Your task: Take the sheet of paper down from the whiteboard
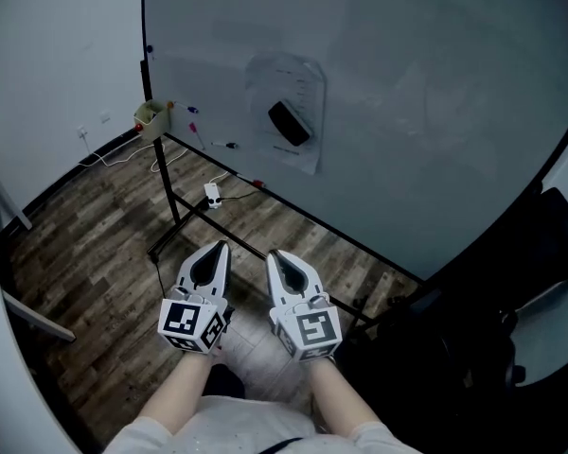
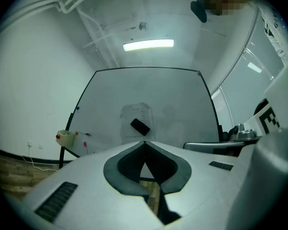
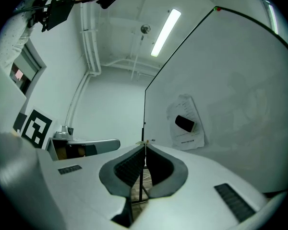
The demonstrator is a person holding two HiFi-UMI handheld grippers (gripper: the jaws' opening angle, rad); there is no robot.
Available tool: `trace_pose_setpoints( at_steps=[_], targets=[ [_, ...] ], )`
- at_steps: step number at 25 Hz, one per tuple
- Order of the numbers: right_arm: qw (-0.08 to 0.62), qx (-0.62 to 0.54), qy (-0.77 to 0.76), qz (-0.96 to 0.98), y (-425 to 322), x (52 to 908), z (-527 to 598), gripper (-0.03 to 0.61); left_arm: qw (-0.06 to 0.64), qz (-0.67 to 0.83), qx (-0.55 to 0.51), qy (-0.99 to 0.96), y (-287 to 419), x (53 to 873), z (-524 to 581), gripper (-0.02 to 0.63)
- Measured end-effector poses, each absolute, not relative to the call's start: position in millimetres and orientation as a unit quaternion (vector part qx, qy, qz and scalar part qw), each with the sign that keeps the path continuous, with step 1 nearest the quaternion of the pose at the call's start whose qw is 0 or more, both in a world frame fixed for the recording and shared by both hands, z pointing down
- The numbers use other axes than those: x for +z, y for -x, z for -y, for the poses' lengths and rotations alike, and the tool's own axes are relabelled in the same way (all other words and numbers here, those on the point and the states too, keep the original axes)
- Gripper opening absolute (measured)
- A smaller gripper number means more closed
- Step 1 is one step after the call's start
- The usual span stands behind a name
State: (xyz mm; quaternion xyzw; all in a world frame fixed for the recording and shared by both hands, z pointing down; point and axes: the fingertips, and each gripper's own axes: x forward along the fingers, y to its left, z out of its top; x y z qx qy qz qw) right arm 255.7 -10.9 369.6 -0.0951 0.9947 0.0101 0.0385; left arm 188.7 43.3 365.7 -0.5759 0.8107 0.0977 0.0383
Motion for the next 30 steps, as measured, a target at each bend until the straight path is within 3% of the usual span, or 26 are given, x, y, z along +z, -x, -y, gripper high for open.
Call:
trace_pose_setpoints(
  at_steps=[14,30],
  targets=[
    [0.031,0.0,0.144,-0.989,-125,381,60,0.02,0.021,-0.78,0.091,0.619,-61,377,19,0.015],
    [0.015,-0.009,0.215,-0.977,-59,407,90,0.02,-0.005,-0.743,0.102,0.661,8,405,47,0.015]
  ],
)
